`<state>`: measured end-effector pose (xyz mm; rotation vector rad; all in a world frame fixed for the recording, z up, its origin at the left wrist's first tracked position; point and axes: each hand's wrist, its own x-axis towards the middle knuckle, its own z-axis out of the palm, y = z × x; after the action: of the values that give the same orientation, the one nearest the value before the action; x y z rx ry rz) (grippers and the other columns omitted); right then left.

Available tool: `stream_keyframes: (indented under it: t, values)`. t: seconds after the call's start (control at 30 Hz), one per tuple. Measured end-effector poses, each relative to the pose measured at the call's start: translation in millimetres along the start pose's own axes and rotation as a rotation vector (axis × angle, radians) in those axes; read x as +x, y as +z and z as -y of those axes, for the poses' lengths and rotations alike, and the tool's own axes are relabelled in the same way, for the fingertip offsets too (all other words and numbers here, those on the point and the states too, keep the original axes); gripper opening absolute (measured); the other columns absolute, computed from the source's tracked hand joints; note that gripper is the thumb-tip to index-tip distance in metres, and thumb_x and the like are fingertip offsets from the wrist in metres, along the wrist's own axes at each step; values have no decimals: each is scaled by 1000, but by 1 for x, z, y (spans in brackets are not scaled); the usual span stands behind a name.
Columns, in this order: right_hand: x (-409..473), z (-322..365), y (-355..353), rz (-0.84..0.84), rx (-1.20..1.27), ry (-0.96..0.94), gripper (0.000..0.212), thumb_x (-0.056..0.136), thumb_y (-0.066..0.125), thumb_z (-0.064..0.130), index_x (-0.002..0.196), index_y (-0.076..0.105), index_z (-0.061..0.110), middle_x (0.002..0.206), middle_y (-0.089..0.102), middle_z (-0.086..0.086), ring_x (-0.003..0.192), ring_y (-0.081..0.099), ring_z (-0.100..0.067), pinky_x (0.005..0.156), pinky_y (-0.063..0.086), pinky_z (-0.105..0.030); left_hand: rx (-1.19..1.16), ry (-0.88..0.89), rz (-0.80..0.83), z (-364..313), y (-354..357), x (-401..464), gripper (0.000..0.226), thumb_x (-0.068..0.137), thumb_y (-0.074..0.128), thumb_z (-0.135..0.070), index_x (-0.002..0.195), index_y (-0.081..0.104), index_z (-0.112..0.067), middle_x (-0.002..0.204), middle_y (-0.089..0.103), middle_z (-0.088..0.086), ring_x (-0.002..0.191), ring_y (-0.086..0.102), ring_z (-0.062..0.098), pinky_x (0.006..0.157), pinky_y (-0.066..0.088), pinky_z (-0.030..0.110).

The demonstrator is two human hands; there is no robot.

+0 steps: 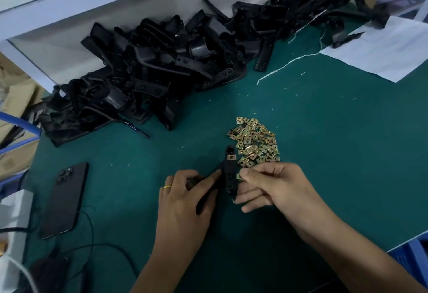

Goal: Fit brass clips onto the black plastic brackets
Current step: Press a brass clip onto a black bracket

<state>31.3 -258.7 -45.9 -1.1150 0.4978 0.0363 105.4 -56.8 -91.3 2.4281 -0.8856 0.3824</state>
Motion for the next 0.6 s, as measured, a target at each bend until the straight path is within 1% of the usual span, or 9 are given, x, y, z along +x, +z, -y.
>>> stream_keyframes:
  t: [0.1,0.2,0.27,0.3,0.33,0.4,0.47,0.53,0.6]
  values:
    - [-1,4,2,-4,-34,24,20,94,72,10,93,69,-10,78,74,-28,70,77,-39,51,63,-36,-1,21,11,0,0,0,35,97,70,-21,130,73,-33,111,55,-1,95,51,21,78,48,45]
    - [-2,6,6,-32,-65,44,20,93,75,12,93,71,-7,78,76,-25,73,78,-36,54,64,-35,-3,41,23,-1,-1,-1,40,92,74,-14,129,74,-32,111,57,3,96,51,24,77,49,46]
    - [-3,8,9,-68,-94,50,19,91,77,16,92,73,-2,77,77,-22,73,79,-31,57,64,-32,-15,42,33,-3,-2,-1,47,88,80,-8,128,74,-32,112,57,5,96,51,25,77,49,47]
    - [-4,9,10,-85,-131,44,17,91,78,18,88,75,2,76,77,-19,72,79,-25,57,63,-28,-20,42,37,-3,-2,0,49,86,81,-7,128,75,-32,112,58,5,96,51,26,77,49,48]
    - [-4,10,10,-103,-180,32,15,90,79,21,82,78,8,73,77,-15,68,77,-18,55,59,-23,-20,43,41,-4,-3,0,49,86,80,-7,128,74,-32,113,58,6,96,51,26,77,49,48]
    - [-5,12,11,-139,-271,5,25,89,80,24,66,77,16,66,75,-7,56,67,-5,51,50,-15,0,55,50,-6,-4,0,47,89,77,-7,129,74,-32,115,58,9,97,51,28,78,50,49]
    - [-6,13,15,-166,-320,-5,37,90,80,26,55,73,20,59,71,-4,44,56,-2,48,45,-13,27,78,56,-7,-6,1,41,92,71,-10,128,75,-31,115,59,11,98,53,29,76,50,48]
    - [-5,15,20,-184,-346,3,41,92,78,26,52,71,19,56,69,-3,39,49,-2,46,41,-11,53,95,68,-8,-8,2,38,92,64,-19,127,76,-30,114,60,13,95,55,30,75,50,46]
    - [-5,15,25,-201,-349,18,39,93,77,27,55,72,20,54,69,-1,37,48,0,44,38,-10,71,85,83,-9,-9,4,39,93,55,-25,125,77,-29,111,61,15,91,57,33,73,50,44]
